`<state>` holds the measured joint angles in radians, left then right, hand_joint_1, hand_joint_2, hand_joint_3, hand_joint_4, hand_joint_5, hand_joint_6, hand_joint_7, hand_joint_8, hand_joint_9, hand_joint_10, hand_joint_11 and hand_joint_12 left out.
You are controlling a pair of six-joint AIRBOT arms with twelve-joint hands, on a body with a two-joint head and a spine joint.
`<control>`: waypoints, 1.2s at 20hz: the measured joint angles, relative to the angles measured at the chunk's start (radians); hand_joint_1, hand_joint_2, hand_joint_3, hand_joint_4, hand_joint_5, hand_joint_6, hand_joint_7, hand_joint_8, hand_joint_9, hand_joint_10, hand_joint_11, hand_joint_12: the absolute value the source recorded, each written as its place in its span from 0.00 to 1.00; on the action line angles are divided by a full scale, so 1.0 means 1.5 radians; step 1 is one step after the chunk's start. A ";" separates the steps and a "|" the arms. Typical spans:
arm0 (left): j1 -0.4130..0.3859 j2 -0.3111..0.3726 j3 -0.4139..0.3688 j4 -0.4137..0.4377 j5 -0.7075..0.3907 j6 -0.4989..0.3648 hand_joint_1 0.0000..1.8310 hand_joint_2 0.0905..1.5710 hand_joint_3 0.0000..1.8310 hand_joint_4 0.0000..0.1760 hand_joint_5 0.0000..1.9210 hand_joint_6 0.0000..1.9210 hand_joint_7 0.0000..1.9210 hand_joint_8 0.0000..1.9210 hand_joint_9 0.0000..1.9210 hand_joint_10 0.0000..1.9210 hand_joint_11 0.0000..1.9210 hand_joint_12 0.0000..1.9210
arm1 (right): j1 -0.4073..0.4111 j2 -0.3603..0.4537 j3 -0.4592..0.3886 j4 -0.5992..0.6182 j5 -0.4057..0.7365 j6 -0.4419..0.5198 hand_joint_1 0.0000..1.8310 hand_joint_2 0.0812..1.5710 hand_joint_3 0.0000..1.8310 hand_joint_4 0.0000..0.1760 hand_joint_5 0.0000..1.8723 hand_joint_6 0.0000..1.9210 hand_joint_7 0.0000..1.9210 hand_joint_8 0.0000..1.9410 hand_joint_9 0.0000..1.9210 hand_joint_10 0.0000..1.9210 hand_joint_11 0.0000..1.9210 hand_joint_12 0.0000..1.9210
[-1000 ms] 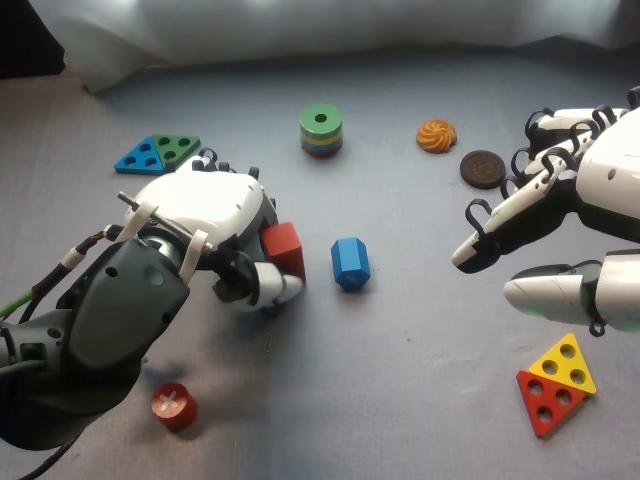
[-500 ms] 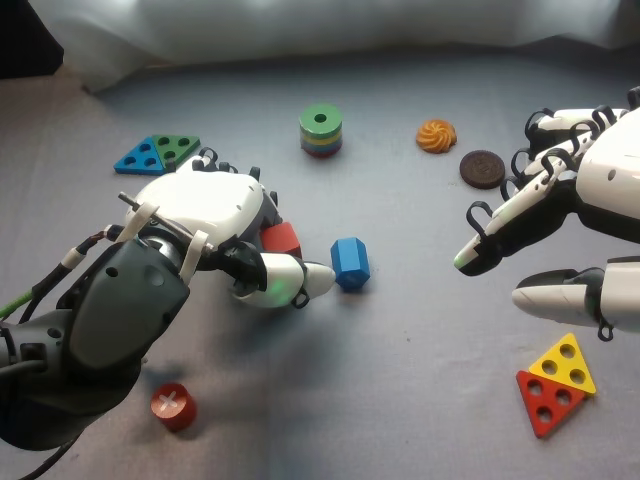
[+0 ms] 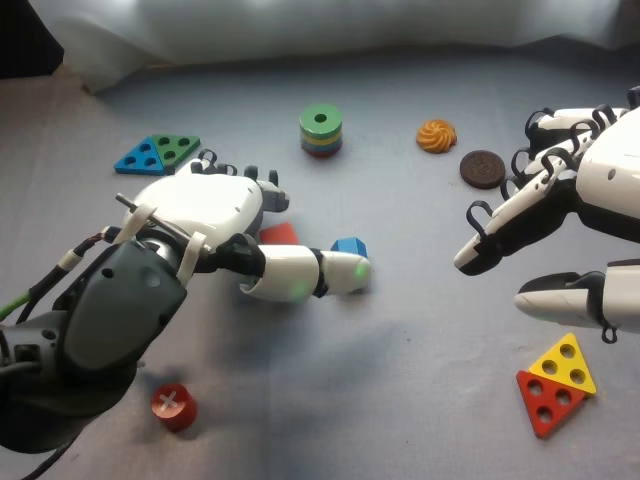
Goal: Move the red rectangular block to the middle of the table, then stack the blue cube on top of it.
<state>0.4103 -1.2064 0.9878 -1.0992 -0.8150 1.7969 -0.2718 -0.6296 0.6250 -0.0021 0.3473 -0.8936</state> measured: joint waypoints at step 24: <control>-0.024 0.210 -0.060 0.048 0.151 0.023 0.00 0.48 0.00 0.00 0.17 0.00 0.17 0.00 0.15 0.00 0.00 0.34 | -0.008 -0.116 0.107 0.232 0.014 -0.233 0.27 0.79 0.00 0.00 0.38 0.00 0.42 0.00 0.28 0.28 0.06 0.71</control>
<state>0.3748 -0.8913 0.8978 -1.0279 -0.5892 1.8317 -0.2836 -0.8036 0.7860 0.3466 0.3679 -1.2427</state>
